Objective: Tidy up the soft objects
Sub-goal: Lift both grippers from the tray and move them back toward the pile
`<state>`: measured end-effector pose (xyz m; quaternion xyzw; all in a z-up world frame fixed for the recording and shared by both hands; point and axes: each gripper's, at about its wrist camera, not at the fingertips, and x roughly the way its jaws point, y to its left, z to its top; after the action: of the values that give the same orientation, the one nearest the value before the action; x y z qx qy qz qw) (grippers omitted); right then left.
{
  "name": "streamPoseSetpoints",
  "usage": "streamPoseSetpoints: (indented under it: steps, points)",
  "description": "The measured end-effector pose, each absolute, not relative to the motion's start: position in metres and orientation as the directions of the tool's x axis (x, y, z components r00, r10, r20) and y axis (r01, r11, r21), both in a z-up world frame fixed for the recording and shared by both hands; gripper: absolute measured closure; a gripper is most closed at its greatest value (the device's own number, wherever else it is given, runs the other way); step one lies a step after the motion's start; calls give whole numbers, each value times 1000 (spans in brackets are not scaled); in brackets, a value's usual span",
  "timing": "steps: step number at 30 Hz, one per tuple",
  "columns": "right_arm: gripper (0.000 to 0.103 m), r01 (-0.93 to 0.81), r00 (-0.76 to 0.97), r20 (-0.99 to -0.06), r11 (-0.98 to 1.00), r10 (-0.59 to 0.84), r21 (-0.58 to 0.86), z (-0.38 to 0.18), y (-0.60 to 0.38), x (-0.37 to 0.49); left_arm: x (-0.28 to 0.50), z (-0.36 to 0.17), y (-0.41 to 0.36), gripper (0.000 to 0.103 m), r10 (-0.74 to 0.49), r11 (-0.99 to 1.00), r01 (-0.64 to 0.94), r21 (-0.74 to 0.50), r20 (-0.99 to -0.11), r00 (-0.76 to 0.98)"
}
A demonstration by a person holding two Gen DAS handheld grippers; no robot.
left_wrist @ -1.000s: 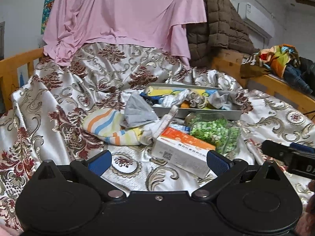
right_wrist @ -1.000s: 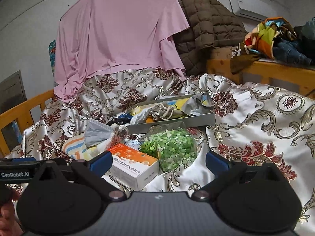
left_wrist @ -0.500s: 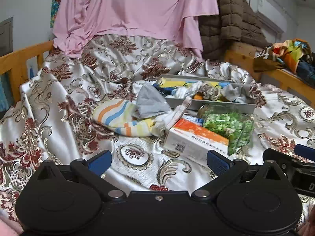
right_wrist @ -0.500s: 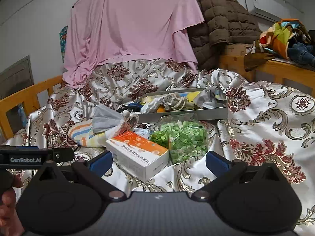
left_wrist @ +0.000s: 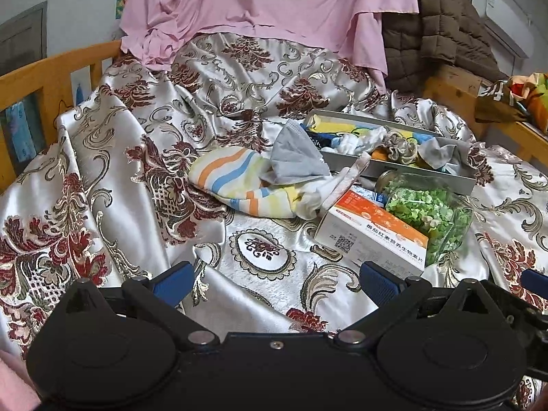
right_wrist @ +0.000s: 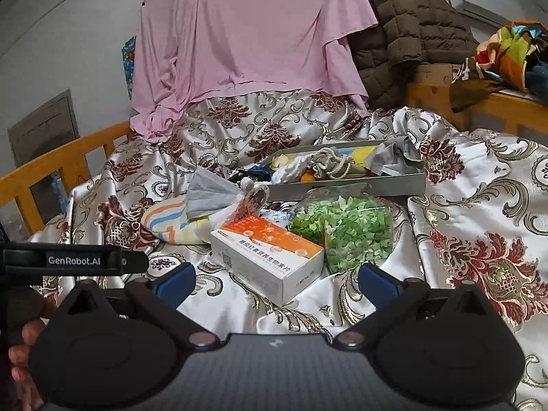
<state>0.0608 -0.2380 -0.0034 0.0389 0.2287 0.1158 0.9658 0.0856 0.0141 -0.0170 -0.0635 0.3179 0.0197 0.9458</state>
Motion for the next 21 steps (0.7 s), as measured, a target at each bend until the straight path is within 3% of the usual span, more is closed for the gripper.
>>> streamPoseSetpoints:
  steps: [10, 21]
  points:
    - [0, -198, 867, -446, 975, 223, 102, -6, -232, 64, 89, -16, 19, 1, 23, 988, -111, -109, -607, 794]
    - [0, -263, 833, -484, 961, 270, 83, -12, -221, 70, 104, -16, 31, 1, 78, 977, -189, -95, -671, 738]
